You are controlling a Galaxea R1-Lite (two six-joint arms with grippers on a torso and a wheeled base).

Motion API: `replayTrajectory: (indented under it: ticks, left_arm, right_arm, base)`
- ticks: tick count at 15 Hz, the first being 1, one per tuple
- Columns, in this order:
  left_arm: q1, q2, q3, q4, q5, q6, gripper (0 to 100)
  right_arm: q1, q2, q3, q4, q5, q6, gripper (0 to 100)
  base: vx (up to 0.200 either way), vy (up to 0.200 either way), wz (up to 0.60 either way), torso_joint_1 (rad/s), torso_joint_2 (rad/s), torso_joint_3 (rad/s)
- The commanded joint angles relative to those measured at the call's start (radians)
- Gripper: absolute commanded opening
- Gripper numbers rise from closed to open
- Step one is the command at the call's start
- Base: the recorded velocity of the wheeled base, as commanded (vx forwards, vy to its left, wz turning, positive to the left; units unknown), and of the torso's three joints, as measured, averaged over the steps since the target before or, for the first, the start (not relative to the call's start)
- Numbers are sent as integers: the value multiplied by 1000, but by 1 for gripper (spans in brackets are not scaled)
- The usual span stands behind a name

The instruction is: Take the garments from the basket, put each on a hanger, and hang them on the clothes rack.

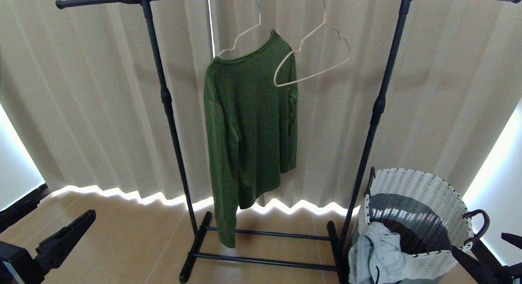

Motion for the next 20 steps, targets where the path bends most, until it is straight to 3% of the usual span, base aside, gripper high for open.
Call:
replayTrajectory:
  ticks: [1, 6, 15, 20]
  left_arm:
    - [0, -2, 0, 0, 0, 2, 100]
    - [0, -4, -5, 1, -2, 2, 100]
    - [-1, -4, 3, 3, -14, 14, 100]
    - [-73, -16, 15, 1, -14, 20, 100]
  right_arm:
    - [0, 0, 3, 0, 0, 0, 100]
    - [0, -13, 5, 0, 0, -2, 100]
    - [0, -13, 14, 0, -2, -3, 100]
    - [2, -51, 49, 15, 0, -51, 100]
  base:
    - [0, 0, 0, 0, 0, 0]
    - [0, 0, 0, 0, 0, 0]
    - [200, 0, 0, 3, 4, 2]
    - [0, 0, 0, 0, 0, 0]
